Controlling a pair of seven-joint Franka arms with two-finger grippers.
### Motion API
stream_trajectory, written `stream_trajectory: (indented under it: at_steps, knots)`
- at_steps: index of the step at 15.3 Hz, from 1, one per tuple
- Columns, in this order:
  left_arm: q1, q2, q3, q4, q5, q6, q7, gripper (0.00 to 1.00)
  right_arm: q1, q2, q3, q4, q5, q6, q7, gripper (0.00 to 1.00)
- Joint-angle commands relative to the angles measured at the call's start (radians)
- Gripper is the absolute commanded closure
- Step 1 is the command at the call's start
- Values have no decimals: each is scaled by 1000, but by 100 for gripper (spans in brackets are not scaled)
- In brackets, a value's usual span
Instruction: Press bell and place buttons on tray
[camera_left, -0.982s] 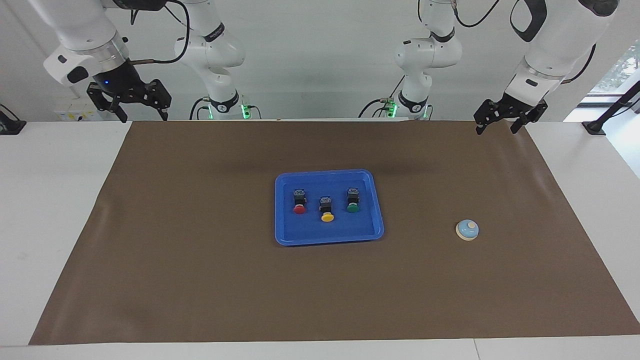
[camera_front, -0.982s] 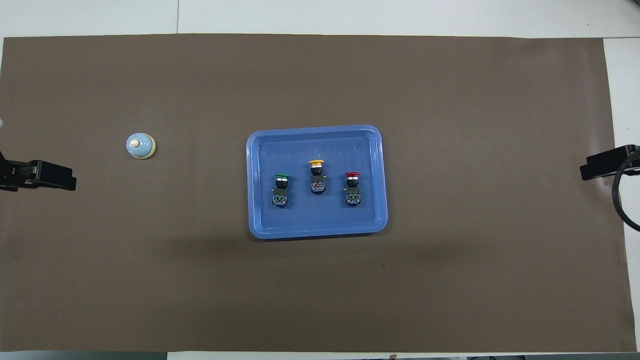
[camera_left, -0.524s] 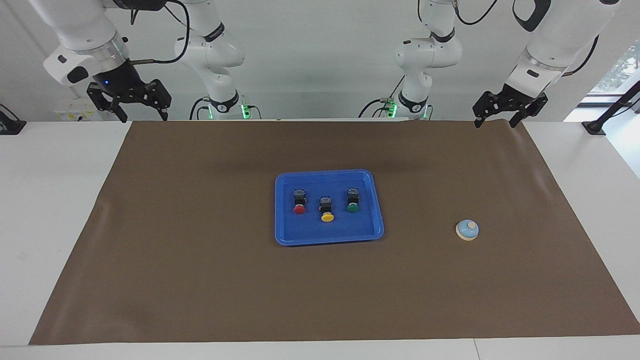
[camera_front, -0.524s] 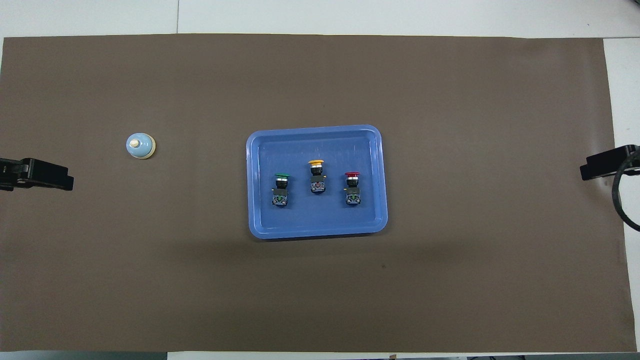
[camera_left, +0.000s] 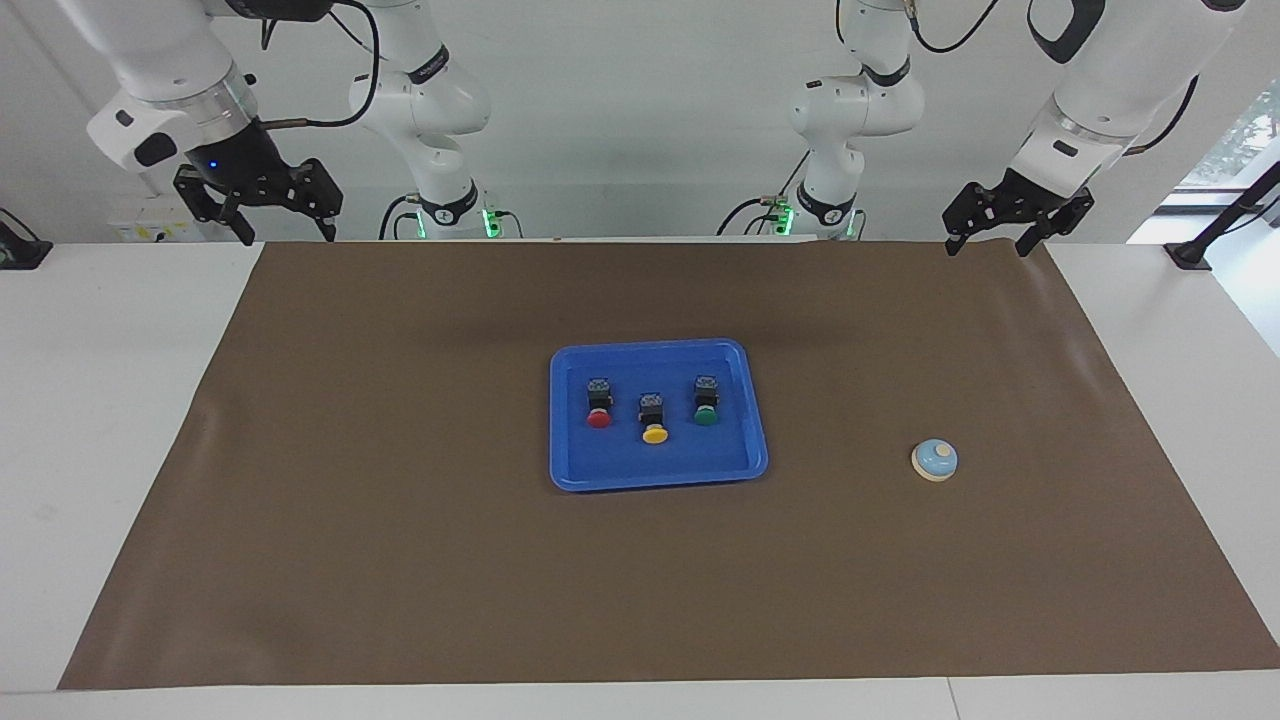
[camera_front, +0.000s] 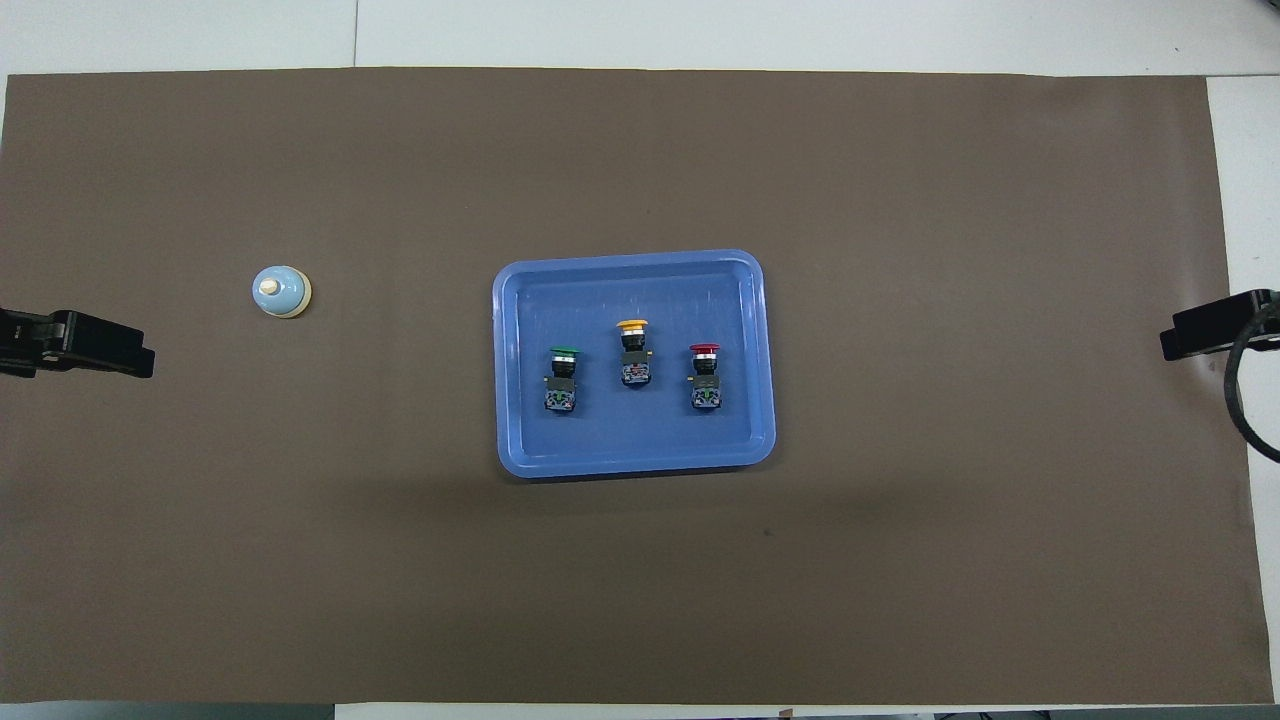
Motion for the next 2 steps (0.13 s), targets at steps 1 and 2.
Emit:
stream_trajectory:
  at_steps: [1, 2]
  knots:
    - [-11, 15, 11, 31, -13, -30, 12, 0, -17, -26, 14, -28, -9, 2, -11, 0]
    - [-11, 15, 11, 31, -12, -32, 12, 0, -17, -26, 14, -28, -9, 2, -11, 0]
